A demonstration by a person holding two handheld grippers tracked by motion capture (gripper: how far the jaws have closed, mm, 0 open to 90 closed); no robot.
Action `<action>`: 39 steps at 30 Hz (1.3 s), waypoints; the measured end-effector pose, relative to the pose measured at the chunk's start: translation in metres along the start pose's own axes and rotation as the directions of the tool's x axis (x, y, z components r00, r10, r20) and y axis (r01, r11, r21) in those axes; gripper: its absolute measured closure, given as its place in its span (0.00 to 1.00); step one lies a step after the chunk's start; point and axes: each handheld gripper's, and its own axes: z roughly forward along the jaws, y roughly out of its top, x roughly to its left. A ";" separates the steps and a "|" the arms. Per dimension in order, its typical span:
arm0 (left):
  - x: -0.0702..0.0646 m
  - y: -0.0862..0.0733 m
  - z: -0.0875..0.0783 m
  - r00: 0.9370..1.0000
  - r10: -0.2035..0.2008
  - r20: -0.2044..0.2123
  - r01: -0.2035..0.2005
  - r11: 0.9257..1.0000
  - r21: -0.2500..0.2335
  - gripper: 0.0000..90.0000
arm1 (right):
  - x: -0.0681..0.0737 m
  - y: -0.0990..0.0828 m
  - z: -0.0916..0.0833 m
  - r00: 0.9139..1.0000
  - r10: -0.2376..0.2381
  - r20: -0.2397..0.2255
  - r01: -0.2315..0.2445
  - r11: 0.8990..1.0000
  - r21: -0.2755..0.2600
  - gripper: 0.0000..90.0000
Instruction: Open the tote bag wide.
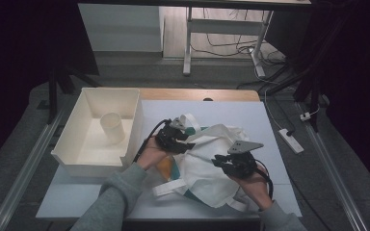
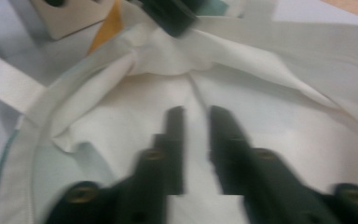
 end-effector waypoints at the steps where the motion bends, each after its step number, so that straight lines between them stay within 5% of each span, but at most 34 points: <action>1: -0.002 0.001 -0.004 1.000 0.001 0.011 -0.001 1.000 -0.004 0.51 | -0.003 -0.001 -0.001 1.000 0.004 0.010 -0.004 1.000 -0.005 0.71; 11: -0.019 0.008 -0.055 1.000 0.013 0.024 -0.012 0.998 -0.058 0.37 | -0.022 -0.011 -0.012 0.999 0.012 0.035 -0.010 0.999 -0.043 0.54; 20: -0.022 0.003 -0.107 0.999 0.017 -0.043 -0.022 0.991 -0.128 0.37 | -0.021 -0.010 -0.021 1.000 0.008 0.025 -0.005 0.995 -0.099 0.51; 39: 0.011 -0.026 -0.132 0.986 -0.085 -0.141 0.066 0.989 -0.135 0.36 | -0.022 -0.012 -0.021 0.999 0.009 0.040 -0.006 0.997 -0.080 0.51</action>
